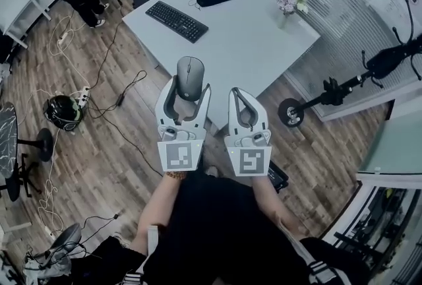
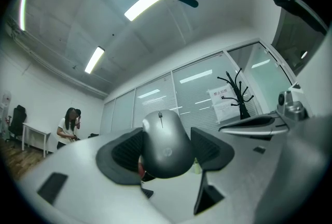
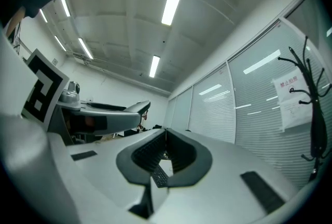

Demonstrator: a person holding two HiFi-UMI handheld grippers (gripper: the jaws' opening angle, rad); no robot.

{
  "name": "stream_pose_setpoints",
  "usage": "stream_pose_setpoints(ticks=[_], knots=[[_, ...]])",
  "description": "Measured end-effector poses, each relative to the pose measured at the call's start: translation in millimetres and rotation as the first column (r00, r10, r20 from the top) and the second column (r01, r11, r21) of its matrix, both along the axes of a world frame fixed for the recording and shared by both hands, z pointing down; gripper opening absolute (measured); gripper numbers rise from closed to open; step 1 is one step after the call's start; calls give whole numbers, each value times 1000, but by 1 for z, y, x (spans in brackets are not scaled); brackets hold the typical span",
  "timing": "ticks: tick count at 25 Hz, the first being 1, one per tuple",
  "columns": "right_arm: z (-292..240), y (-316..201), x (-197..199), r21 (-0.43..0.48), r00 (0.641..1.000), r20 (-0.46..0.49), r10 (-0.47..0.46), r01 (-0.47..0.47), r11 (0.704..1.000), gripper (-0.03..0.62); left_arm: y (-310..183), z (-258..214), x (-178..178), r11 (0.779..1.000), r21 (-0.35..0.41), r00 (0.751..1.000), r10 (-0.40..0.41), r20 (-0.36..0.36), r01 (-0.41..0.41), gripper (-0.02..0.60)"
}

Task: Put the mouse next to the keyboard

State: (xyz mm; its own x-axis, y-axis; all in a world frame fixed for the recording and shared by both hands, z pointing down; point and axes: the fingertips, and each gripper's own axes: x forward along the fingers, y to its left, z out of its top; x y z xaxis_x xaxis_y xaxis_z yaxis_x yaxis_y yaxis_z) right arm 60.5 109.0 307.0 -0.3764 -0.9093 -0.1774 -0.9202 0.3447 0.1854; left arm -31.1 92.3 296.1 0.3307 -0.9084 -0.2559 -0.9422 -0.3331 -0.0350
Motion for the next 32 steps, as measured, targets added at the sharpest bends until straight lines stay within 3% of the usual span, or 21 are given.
stream_pose_setpoints(ticks=[5, 20, 32], knots=[[9, -25, 4, -19, 1000, -9, 24, -24, 1000, -1, -23, 7, 3, 1000, 1, 999, 18, -30, -18, 295], [28, -142, 0, -69, 997, -50, 54, -58, 996, -2, -144, 46, -9, 997, -72, 1000, 30, 4, -29, 296], [46, -219, 1, -128, 987, -95, 130, -141, 982, -2, -230, 86, -12, 986, -137, 995, 100, 14, -97, 295]])
